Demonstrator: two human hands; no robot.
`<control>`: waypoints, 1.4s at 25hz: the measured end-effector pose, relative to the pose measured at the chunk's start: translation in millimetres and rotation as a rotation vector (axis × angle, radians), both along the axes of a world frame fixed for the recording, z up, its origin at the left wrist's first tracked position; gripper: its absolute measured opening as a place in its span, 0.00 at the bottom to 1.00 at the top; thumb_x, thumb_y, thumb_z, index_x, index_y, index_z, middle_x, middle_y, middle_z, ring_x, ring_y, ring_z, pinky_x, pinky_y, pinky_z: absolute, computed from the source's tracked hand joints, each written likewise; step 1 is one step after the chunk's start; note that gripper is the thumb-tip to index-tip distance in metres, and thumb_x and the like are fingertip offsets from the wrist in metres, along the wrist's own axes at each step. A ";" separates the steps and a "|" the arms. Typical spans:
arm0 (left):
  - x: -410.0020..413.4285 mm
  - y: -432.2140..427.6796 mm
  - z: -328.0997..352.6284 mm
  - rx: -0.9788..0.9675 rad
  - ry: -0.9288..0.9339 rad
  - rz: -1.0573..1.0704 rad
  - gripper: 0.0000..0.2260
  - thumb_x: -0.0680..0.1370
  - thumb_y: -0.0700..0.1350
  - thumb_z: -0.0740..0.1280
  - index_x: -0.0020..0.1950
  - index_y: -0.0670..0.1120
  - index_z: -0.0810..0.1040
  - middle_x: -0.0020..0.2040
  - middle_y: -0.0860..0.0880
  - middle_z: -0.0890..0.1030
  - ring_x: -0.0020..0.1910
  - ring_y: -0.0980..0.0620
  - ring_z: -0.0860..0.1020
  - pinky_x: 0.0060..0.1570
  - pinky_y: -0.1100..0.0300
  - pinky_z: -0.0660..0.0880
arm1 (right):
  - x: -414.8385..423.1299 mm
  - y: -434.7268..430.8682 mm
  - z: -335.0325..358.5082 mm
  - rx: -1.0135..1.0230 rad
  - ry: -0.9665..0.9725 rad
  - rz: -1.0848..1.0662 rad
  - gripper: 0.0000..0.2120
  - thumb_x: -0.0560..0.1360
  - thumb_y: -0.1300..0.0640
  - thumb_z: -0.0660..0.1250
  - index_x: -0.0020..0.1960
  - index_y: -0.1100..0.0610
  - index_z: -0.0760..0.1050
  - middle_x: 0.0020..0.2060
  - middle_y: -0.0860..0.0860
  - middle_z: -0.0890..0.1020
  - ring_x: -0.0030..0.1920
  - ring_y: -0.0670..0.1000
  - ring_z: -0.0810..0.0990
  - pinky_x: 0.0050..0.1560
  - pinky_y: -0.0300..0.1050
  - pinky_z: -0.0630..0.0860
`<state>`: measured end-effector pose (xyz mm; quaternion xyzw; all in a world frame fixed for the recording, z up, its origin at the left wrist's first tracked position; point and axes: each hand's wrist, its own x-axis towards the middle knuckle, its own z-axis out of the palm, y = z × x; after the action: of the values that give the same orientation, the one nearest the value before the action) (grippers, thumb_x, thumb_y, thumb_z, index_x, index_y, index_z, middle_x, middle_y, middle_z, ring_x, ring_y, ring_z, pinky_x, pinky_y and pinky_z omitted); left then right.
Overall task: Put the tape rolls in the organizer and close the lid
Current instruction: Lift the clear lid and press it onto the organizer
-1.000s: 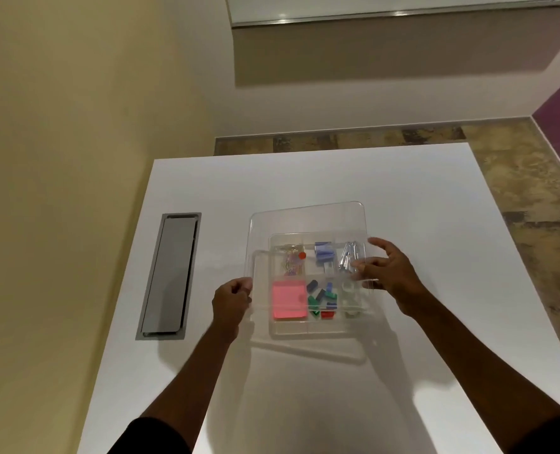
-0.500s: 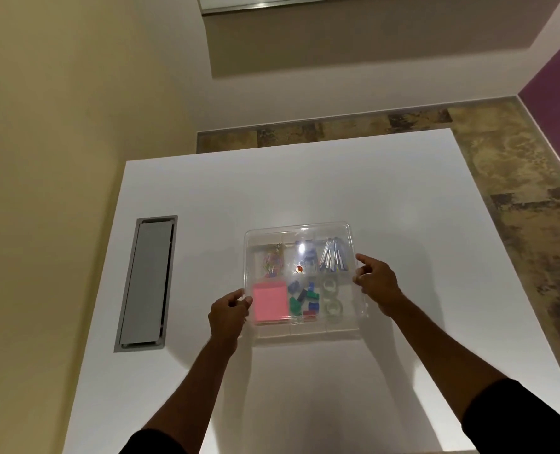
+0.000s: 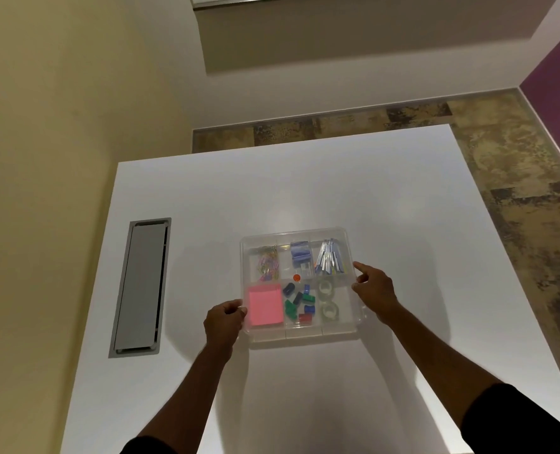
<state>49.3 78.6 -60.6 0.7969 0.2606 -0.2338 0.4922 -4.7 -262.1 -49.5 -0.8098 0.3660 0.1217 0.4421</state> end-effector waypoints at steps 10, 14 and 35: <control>-14.5 2.7 6.3 -0.049 0.072 -0.078 0.13 0.79 0.41 0.76 0.63 0.43 0.82 0.54 0.39 0.86 0.54 0.39 0.86 0.57 0.42 0.86 | -37.4 0.5 -2.1 0.256 0.127 -0.080 0.23 0.71 0.62 0.82 0.64 0.61 0.80 0.53 0.61 0.86 0.54 0.64 0.87 0.57 0.63 0.86; -22.8 3.8 7.6 -0.015 0.074 -0.211 0.22 0.75 0.41 0.80 0.65 0.48 0.78 0.47 0.42 0.84 0.45 0.43 0.84 0.54 0.43 0.84 | -42.6 3.0 -1.0 0.212 0.158 -0.016 0.27 0.70 0.63 0.83 0.65 0.64 0.79 0.56 0.62 0.85 0.57 0.63 0.85 0.60 0.63 0.85; 85.1 -63.7 23.3 0.596 -0.245 -1.124 0.65 0.69 0.62 0.81 0.87 0.42 0.39 0.87 0.42 0.36 0.87 0.39 0.36 0.87 0.40 0.47 | 64.0 7.5 11.5 -0.460 0.073 0.845 0.66 0.66 0.31 0.79 0.86 0.56 0.42 0.86 0.55 0.40 0.86 0.58 0.38 0.86 0.61 0.49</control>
<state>134.4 14.8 -37.4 0.9352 -0.2007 -0.2810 0.0787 59.3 -254.5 -38.0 -0.9596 0.0376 0.2350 0.1503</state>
